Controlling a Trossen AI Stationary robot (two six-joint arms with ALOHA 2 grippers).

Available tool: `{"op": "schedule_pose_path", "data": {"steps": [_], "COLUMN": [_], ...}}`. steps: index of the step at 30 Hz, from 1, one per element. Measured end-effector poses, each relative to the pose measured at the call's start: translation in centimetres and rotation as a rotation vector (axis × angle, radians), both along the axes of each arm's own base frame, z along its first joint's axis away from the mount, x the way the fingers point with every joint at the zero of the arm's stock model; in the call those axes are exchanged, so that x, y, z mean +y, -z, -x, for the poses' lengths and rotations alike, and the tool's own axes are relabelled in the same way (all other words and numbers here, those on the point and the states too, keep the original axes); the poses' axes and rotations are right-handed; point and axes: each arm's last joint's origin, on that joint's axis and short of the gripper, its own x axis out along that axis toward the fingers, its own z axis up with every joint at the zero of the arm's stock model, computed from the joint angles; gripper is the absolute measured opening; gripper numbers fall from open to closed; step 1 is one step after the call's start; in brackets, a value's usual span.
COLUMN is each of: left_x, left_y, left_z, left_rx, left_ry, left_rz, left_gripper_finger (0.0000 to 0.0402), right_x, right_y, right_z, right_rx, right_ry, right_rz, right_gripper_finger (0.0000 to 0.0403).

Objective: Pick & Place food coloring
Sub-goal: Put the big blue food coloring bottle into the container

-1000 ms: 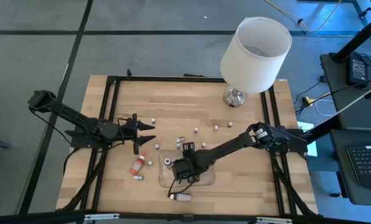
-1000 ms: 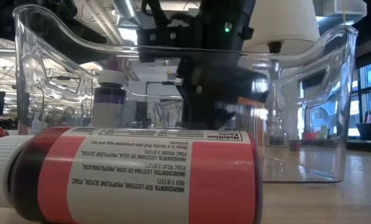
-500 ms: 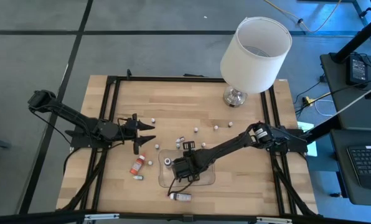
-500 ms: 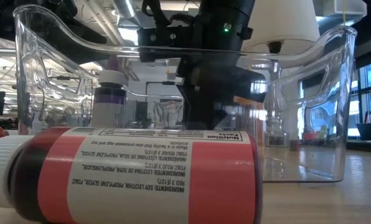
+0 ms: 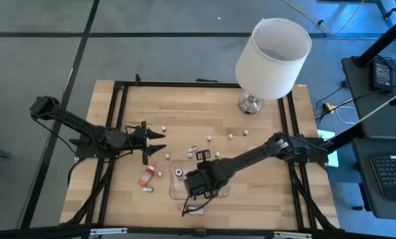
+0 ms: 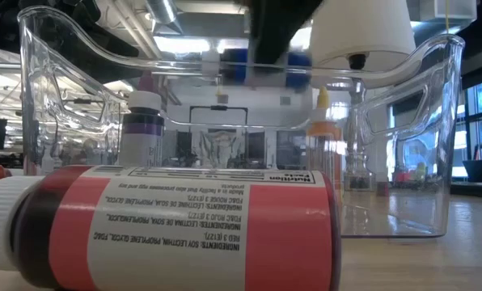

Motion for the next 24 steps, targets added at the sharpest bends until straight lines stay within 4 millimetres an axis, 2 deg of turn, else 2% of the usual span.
{"op": "schedule_pose_path", "data": {"steps": [4,9,13,18,24], "left_x": [0.0,0.0,0.0,0.0,0.0], "left_y": [0.0,0.0,0.0,0.0,0.0], "left_z": [0.0,0.0,0.0,0.0,0.0], "left_rx": [0.000,-0.001,-0.004,-0.017,-0.019], "left_ry": [0.000,0.000,-0.003,-0.013,-0.015], "left_rz": [0.001,0.001,0.021,0.089,0.103], "left_gripper_finger": [0.0212,0.0212,0.0212,0.0212,0.0212], "right_x": [0.5,0.8,0.2,-1.1,-2.2], "right_y": [-3.6,-5.7,-6.0,-4.8,-5.1], "right_z": [2.4,5.1,7.1,9.6,11.8], "right_rx": [-0.007,-0.040,-0.081,-0.161,-0.383], "right_ry": [0.000,0.005,0.040,0.076,-0.027], "right_rz": [-0.007,-0.030,-0.012,-0.050,-0.186], "right_gripper_finger": [0.0110,0.0111,0.0111,0.0112,0.0112]}}
